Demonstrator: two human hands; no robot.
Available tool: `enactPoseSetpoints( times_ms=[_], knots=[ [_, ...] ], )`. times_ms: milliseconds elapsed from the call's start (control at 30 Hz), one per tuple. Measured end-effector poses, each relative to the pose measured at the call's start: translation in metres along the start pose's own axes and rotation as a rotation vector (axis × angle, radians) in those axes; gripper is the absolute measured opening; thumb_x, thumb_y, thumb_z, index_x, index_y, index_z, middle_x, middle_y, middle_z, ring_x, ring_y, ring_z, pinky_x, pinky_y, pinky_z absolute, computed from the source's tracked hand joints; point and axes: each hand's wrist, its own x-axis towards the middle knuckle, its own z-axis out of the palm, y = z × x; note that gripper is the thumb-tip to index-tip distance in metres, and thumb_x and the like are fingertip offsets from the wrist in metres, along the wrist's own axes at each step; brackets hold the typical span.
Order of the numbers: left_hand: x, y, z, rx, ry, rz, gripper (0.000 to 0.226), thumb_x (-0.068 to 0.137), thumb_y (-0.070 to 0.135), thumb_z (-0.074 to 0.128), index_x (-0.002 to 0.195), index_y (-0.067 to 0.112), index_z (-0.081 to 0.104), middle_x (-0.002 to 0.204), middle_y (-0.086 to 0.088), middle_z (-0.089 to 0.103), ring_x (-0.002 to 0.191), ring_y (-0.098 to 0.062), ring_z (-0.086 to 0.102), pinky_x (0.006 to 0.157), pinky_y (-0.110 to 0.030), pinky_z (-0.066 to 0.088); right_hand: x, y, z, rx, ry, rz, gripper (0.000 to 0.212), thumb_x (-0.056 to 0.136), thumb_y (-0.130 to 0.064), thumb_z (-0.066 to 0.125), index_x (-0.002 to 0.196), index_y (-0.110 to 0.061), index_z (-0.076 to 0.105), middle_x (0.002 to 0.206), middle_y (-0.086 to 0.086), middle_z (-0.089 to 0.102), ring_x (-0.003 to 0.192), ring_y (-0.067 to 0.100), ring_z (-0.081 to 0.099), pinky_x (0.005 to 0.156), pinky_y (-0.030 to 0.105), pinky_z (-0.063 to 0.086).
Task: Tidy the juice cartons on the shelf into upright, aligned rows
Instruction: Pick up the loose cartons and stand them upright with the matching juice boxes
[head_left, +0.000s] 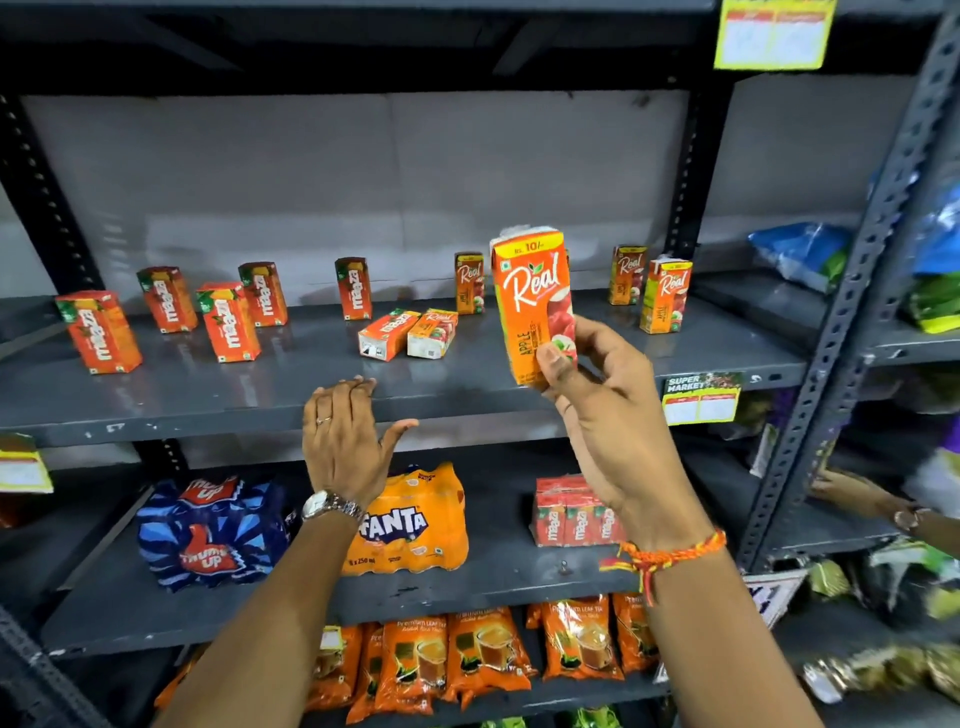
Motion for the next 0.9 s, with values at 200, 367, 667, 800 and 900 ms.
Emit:
enactPoseSetpoints(
  times_ms=[200, 367, 667, 800, 900],
  knots=[
    [-0.001, 0.0, 0.005, -0.018, 0.062, 0.003, 0.077, 0.085, 0.073, 0.036, 0.12, 0.006, 0.057, 0.117, -0.016, 0.063, 0.109, -0.037, 0.058, 0.107, -0.048, 0.034, 0.024, 0.011, -0.03, 0.043, 0.041, 0.115, 0.038, 0.092, -0.008, 0.06, 0.128, 0.001, 0.052, 0.125, 0.016, 0.063, 0.11, 0.029, 0.066, 0.087, 0.035, 0.056],
    [-0.003, -0.002, 0.007, -0.034, 0.083, -0.009, 0.075, 0.082, 0.071, 0.044, 0.118, 0.007, 0.057, 0.115, -0.015, 0.064, 0.107, -0.036, 0.058, 0.107, -0.048, 0.036, 0.067, 0.022, -0.038, -0.191, 0.075, 0.143, 0.025, 0.091, -0.002, 0.062, 0.115, 0.002, 0.059, 0.105, 0.011, 0.067, 0.094, 0.02, 0.064, 0.079, 0.027, 0.056],
    [0.0, -0.002, 0.007, -0.041, 0.11, 0.003, 0.075, 0.081, 0.072, 0.043, 0.116, 0.007, 0.059, 0.114, -0.014, 0.067, 0.107, -0.035, 0.061, 0.105, -0.046, 0.037, 0.187, 0.065, -0.053, -0.9, 0.259, 0.202, 0.026, 0.081, -0.013, 0.074, 0.104, -0.003, 0.071, 0.109, 0.013, 0.074, 0.102, 0.028, 0.068, 0.09, 0.036, 0.054],
    [0.001, -0.003, 0.01, -0.043, 0.153, 0.017, 0.074, 0.08, 0.07, 0.046, 0.115, 0.006, 0.06, 0.112, -0.015, 0.068, 0.105, -0.036, 0.062, 0.102, -0.047, 0.038, 0.198, 0.068, -0.062, -1.103, 0.252, 0.257, 0.031, 0.087, -0.013, 0.065, 0.114, 0.003, 0.064, 0.121, 0.022, 0.067, 0.113, 0.039, 0.062, 0.091, 0.039, 0.05],
    [0.0, -0.006, 0.015, -0.044, 0.174, 0.028, 0.074, 0.08, 0.069, 0.047, 0.115, 0.006, 0.061, 0.113, -0.015, 0.068, 0.106, -0.036, 0.063, 0.101, -0.047, 0.039, 0.199, 0.072, -0.068, -1.168, 0.247, 0.262, 0.032, 0.088, -0.01, 0.064, 0.117, 0.003, 0.061, 0.125, 0.024, 0.064, 0.115, 0.041, 0.06, 0.092, 0.04, 0.049]
  ],
)
